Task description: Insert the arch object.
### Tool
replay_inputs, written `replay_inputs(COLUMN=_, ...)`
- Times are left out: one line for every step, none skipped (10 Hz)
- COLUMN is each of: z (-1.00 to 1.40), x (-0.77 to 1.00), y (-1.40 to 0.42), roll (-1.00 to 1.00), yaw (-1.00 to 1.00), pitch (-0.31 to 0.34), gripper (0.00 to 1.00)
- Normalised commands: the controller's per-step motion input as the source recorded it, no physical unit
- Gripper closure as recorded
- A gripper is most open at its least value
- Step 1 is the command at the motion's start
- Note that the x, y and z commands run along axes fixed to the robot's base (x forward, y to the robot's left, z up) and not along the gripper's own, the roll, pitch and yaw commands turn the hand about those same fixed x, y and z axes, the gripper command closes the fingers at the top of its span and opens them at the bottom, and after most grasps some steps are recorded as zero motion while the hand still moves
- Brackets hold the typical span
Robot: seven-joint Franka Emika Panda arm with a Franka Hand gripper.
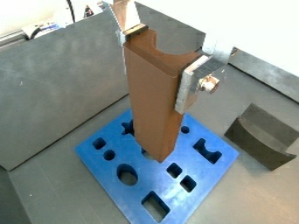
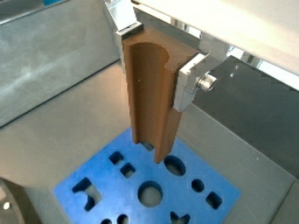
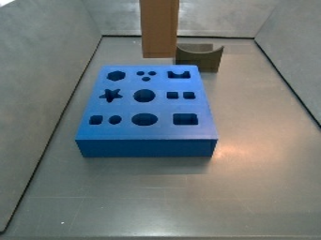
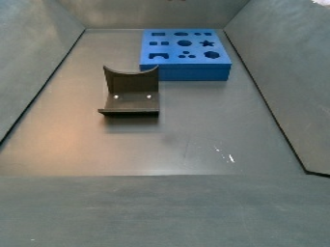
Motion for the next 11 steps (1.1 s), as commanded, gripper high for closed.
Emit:
replay_inputs(z=-1.0, x=0.17, y=0.34, roll=0.0, yaw=0.05, pitch=-0.003, gripper=1.0)
replay_inputs(z=-1.0, x=0.23, y=0.34, roll=-0.04, yaw=0.01, pitch=0.0, gripper=1.0)
replay_inputs(z=-0.85, x=0.25, y=0.45, roll=-0.07, yaw=0.01, pitch=0.0, gripper=1.0)
replay_inputs(z=-0.74, x=0.14, y=0.43, roll=0.0, yaw=0.01, pitch=0.0, gripper=1.0)
replay_inputs(z=-0.56, x=0.13, y=0.39, roll=0.16, yaw=0.05, pitch=0.0, gripper=1.0)
replay_inputs(z=-0.41, x=0.13, y=0.39, roll=0.19, yaw=0.05, pitch=0.021, gripper=1.0)
replay_inputs(z=-0.29, x=0.21, y=0.44, roll=0.11, yaw=0.1, pitch=0.057, gripper=1.0)
replay_inputs(z=-0.16, x=0.31, y=0.47, roll=0.04, yaw=0.13, pitch=0.074, gripper=1.0)
replay_inputs(z=-0.14, x=0.32, y=0.43, roll=0.0, yaw=0.12, pitch=0.069, gripper=1.0)
replay_inputs(z=-0.24, x=0.29, y=0.35, roll=0.0, yaw=0.08, pitch=0.037, gripper=1.0)
replay_inputs(z=-0.27, x=0.23, y=0.32, roll=0.0, yaw=0.01, pitch=0.017, gripper=1.0)
